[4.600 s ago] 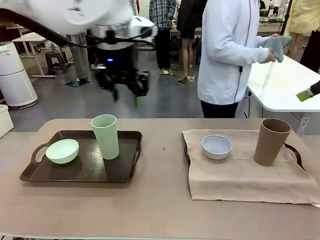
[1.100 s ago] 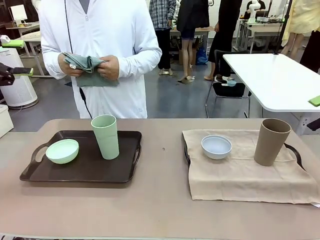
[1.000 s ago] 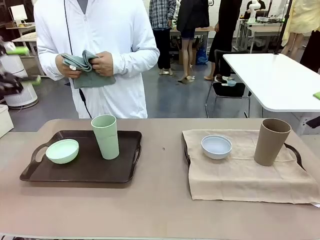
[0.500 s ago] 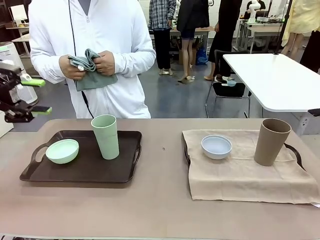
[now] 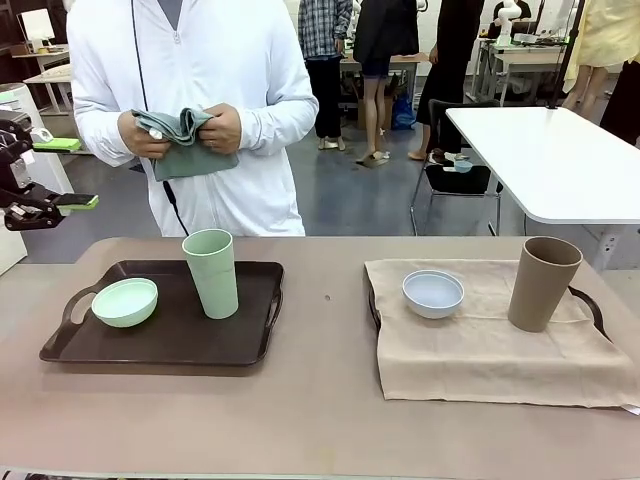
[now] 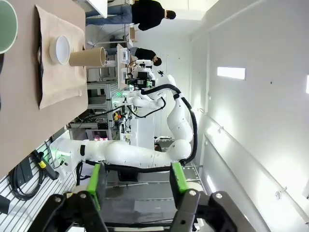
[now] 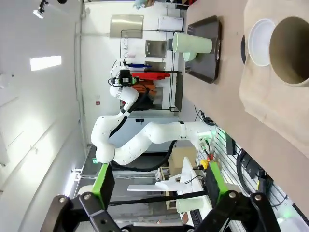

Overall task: Set up a tray with a mat and arrange the tableware.
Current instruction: Pick up the Picnic Bowl and Reusable plastic cup from the Handle tray in front of the human's position and hold them in the air.

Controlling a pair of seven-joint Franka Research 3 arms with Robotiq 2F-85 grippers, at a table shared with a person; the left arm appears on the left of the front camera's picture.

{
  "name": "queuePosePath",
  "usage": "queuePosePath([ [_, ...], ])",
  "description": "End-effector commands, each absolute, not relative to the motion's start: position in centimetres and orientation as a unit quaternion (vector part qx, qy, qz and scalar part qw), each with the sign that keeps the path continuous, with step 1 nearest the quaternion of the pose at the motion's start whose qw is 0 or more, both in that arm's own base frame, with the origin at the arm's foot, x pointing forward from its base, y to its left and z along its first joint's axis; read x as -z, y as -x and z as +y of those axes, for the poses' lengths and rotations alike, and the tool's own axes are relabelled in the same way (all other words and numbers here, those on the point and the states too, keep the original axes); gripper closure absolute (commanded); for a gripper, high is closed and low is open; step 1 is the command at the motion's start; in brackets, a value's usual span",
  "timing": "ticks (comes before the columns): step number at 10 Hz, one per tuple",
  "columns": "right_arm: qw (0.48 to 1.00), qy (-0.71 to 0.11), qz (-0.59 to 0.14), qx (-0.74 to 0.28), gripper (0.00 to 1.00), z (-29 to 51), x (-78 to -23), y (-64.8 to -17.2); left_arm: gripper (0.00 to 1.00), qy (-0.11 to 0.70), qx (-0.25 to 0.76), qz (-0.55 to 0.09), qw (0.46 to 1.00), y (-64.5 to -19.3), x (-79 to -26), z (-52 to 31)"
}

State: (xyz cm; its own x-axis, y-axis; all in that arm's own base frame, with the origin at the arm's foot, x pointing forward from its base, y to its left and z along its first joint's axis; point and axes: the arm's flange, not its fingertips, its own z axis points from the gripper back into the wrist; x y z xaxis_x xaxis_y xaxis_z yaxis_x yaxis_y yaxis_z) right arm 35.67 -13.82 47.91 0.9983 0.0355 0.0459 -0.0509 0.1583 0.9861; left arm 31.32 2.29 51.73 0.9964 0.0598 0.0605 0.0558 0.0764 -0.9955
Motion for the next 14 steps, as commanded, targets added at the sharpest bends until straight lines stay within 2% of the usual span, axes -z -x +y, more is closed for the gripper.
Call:
queuePosePath([
  [1, 0.742, -0.668, 0.01, -0.048, 0.0, -12.08, -47.73, -36.81, 0.3, 0.686, 0.007, -0.051, 0.725, -31.51, -51.65, 2.35],
  [14, 0.742, -0.668, 0.01, -0.048, 0.0, -12.08, -47.73, -36.81, 0.3, 0.686, 0.007, -0.051, 0.725, -31.51, -51.65, 2.35],
])
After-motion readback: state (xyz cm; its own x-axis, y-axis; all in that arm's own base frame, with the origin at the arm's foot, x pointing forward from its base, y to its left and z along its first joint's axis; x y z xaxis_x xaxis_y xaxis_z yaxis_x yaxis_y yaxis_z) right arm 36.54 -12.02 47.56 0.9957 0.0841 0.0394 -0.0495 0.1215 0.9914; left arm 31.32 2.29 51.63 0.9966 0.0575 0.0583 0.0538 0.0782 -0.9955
